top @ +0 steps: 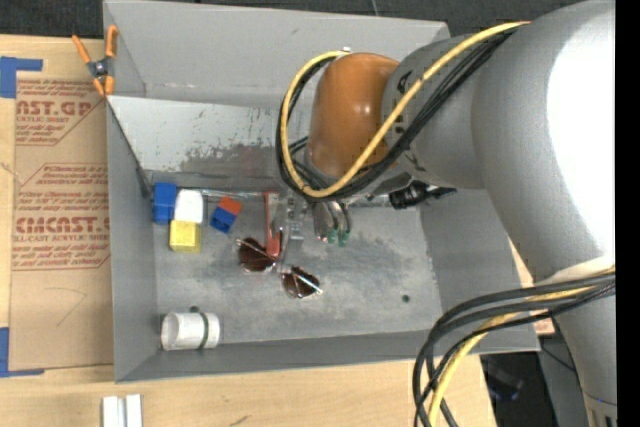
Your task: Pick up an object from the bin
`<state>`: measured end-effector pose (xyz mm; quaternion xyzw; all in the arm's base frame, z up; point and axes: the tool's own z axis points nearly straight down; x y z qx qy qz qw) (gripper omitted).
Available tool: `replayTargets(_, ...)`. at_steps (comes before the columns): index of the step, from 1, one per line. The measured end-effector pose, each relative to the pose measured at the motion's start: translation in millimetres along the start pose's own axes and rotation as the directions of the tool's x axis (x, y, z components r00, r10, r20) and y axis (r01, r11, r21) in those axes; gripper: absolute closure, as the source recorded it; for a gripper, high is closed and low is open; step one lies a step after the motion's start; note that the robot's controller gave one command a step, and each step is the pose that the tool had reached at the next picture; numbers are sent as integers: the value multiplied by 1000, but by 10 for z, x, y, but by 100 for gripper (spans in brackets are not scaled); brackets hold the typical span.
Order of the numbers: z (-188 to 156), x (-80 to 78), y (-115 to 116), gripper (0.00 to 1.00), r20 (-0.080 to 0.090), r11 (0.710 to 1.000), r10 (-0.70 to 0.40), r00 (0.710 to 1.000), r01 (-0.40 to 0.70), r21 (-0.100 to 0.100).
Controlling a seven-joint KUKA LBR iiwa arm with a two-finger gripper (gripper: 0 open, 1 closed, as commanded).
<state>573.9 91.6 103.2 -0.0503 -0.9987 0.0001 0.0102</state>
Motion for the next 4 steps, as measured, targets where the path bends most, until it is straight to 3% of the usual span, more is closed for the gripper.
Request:
replayTargets(1, 0, 0, -1, 100, 0, 1000, 0, 1000, 0, 0)
replayTargets(3, -1044, -7, -54, 100, 1, 999, 52, 999, -52, 0)
replayTargets(4, -2420, 26, -121, 100, 3, 998, 57, 998, -57, 0)
